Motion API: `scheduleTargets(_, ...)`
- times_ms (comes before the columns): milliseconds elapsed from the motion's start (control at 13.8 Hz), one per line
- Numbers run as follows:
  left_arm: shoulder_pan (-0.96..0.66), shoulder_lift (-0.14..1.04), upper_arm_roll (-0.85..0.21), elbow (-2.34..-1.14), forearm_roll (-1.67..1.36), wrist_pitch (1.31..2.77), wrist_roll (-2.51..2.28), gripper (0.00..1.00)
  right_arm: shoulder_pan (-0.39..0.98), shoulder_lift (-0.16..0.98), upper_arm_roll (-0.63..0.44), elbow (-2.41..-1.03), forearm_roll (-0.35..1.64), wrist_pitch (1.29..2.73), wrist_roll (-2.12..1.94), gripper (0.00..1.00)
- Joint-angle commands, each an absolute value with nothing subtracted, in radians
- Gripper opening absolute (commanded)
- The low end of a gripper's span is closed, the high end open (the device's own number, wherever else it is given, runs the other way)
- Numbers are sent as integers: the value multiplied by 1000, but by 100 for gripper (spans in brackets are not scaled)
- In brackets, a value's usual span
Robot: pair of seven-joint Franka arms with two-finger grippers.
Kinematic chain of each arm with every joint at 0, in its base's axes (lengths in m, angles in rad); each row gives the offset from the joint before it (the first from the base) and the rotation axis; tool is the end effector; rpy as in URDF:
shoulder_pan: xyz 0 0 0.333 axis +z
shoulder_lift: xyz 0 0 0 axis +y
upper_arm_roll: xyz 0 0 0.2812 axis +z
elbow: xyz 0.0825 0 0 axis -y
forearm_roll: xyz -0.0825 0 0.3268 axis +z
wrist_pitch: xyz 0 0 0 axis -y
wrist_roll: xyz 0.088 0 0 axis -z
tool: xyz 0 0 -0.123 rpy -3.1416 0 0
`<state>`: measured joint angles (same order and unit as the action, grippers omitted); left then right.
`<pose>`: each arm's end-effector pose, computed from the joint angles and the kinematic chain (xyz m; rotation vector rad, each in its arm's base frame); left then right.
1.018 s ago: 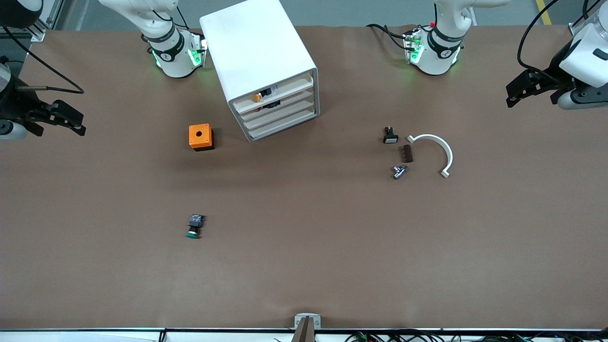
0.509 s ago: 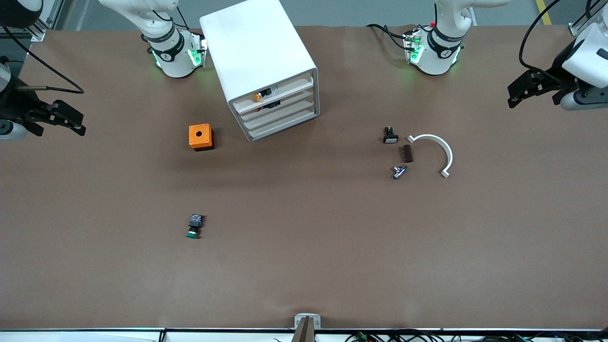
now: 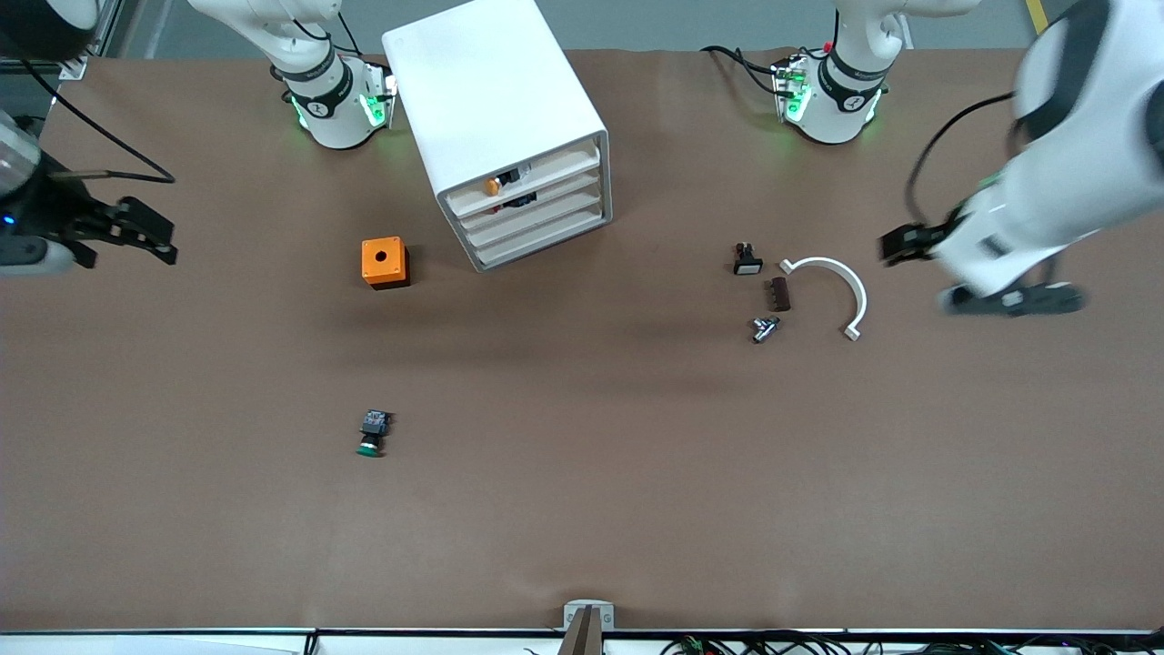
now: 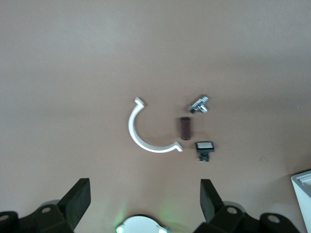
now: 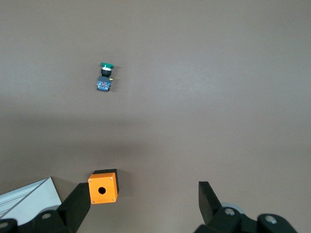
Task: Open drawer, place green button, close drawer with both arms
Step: 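Move the right gripper to the green button while the left gripper approaches the cabinet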
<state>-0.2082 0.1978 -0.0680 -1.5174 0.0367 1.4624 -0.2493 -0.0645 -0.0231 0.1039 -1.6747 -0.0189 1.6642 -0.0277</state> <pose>0.5079 -0.1361 0.4863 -3.0319 0.0423 0.3622 0.4976 0.0180 0.5500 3.1185 0.1072 0.0197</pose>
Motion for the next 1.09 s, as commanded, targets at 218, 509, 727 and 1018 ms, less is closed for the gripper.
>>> scheduleTargets(218, -304, 396, -78, -1439, -14, 1497, -561, 100, -37, 147, 103, -1666, 67, 1782, 73, 100)
scheduleTargets(509, -353, 489, -78, -1439, -125, 1548, -861, 100, 9, 274, 103, -1674, 67, 1900, 302, 100)
scheduleTargets(727, -429, 547, -78, -1439, -199, 1581, -1081, 100, 44, 357, 103, -1675, 66, 2021, 385, 100)
scheduleTargets(1018, -495, 597, -80, -1439, -238, 1598, -1429, 100, 95, 503, 101, -1674, 55, 2222, 509, 100)
